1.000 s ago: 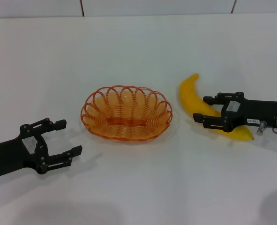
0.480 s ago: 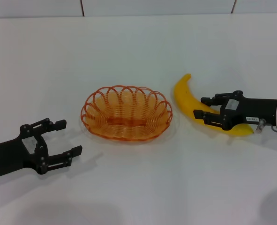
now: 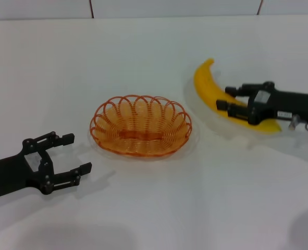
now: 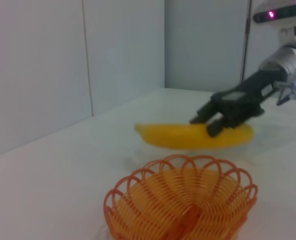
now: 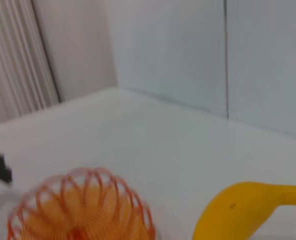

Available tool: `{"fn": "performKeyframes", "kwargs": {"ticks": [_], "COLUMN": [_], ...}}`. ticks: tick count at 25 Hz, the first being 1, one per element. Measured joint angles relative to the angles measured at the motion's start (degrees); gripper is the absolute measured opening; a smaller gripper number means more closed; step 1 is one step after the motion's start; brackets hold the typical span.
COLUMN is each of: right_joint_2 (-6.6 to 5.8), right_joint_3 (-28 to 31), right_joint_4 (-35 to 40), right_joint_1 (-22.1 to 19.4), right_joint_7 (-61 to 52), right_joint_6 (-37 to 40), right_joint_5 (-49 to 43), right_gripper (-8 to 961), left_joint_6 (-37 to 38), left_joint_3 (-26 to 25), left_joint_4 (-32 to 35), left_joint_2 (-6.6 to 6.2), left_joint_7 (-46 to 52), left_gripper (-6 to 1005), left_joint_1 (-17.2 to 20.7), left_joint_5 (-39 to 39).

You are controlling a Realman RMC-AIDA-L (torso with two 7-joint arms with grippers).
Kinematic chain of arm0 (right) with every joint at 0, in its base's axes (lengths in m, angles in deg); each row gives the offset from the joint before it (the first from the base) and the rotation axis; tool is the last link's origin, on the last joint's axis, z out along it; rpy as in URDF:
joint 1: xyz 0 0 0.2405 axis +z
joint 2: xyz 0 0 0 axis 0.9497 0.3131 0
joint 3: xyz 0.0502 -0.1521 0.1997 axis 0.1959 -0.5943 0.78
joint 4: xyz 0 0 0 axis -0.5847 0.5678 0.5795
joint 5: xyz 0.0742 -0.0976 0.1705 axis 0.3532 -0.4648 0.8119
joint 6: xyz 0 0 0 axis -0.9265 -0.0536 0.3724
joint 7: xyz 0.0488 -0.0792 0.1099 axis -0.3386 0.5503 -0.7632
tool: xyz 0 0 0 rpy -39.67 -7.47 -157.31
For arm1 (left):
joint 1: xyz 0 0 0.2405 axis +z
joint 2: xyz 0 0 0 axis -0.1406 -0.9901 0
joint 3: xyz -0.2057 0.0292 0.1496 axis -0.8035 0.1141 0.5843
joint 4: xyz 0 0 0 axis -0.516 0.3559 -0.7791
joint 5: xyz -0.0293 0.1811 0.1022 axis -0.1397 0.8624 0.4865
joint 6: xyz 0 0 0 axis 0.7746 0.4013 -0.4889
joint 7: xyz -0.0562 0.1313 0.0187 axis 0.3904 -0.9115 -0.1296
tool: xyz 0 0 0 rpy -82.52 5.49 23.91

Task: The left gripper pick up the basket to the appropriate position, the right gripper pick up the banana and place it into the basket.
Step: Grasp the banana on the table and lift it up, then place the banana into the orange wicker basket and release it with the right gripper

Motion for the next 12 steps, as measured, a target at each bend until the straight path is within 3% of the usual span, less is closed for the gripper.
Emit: {"fn": "performKeyframes", "kwargs": {"ticks": [4, 7, 12], "right_joint_2": [0.18, 1.34, 1.91], "right_joint_3": [-0.31, -0.89, -5.7], "right_joint_4": [1.86, 1.69, -5.1], "right_joint_1": [0.35, 2.01, 7.11], "right_joint_7": [2.46, 7.76, 14.84], "right_joint_6": [6.54, 11.4, 10.86], "right_joint_5": [4.39, 4.92, 5.08], "right_gripper": [446, 449, 456], "left_joint_6": [0.01, 0.16, 0.96], "left_joint_3": [0.0, 0.0, -0.07], "left_joint_4": [0.0, 0.0, 0.0], "left_joint_2": [-0.03, -0.03, -0.03], "left_joint_7": [0.09, 0.33, 0.56], "left_gripper": [818, 818, 818], "left_joint_1": [0.04, 0.11, 0.01], "left_joint_5": [0.0, 0.0, -0.46]}}
